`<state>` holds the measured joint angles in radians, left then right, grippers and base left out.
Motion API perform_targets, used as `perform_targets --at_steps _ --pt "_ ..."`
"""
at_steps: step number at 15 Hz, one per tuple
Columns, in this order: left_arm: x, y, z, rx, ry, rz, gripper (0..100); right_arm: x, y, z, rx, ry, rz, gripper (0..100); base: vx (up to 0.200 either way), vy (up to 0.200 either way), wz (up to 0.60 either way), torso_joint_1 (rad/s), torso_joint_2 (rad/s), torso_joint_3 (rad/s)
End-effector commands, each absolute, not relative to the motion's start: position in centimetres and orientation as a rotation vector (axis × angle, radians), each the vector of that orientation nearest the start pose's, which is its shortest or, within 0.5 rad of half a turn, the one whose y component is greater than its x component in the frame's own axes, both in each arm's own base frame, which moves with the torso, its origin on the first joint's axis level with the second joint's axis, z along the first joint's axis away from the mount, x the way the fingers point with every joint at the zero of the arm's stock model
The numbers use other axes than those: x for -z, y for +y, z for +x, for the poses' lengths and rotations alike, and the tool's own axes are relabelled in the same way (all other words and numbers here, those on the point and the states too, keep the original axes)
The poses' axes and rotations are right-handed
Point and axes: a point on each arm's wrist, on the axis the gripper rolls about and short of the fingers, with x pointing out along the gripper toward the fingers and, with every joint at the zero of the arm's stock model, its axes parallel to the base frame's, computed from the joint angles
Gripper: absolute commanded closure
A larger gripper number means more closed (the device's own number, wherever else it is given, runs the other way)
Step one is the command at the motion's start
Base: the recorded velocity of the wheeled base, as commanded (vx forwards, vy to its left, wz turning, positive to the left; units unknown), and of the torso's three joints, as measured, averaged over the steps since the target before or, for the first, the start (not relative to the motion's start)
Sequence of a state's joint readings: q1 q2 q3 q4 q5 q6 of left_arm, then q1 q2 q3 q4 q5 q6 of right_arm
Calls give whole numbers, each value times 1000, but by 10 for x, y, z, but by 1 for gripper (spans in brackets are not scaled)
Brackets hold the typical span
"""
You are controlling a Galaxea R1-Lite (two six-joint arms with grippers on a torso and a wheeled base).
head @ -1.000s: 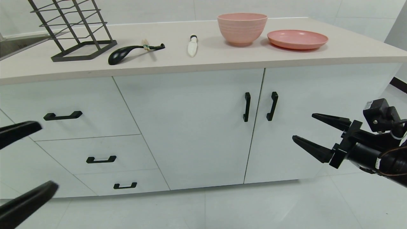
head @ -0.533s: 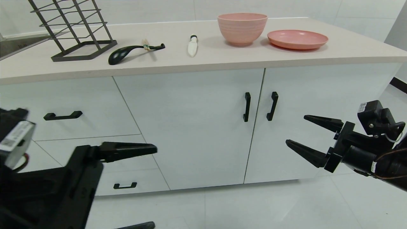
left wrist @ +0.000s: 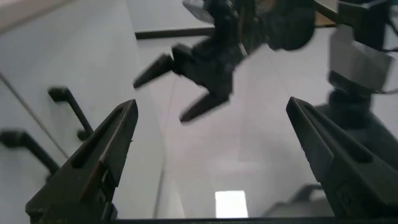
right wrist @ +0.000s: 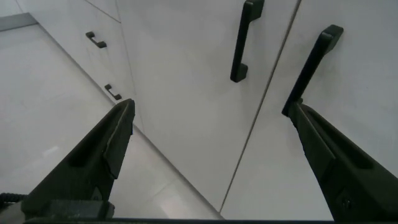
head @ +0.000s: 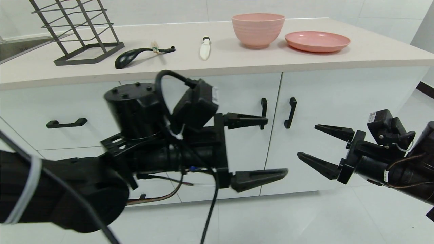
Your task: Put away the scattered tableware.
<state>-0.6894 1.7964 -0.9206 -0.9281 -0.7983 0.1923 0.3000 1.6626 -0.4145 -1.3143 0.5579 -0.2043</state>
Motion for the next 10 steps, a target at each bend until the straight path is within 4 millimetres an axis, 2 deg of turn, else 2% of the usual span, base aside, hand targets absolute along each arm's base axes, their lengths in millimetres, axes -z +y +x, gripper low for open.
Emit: perform_targets --at_steps 1,3,5,7,10 --pt "-196 -281 272 1495 -223 151 0 -166 90 260 -866 -181 -208 0 0 0 0 0 0 0" --pt "-200 -294 282 1439 -241 130 0 -160 91 278 -872 -172 -207 0 0 0 0 0 0 0" --pt "-197 -298 289 1380 -197 73 0 -158 95 291 -945 -193 -210 0 0 0 0 0 0 0" --pt "-196 -299 289 1374 -203 57 0 -158 82 303 -931 -198 -212 0 0 0 0 0 0 0" --pt "-195 -300 290 1364 -199 57 0 -147 62 313 -934 -181 -216 0 0 0 0 0 0 0"
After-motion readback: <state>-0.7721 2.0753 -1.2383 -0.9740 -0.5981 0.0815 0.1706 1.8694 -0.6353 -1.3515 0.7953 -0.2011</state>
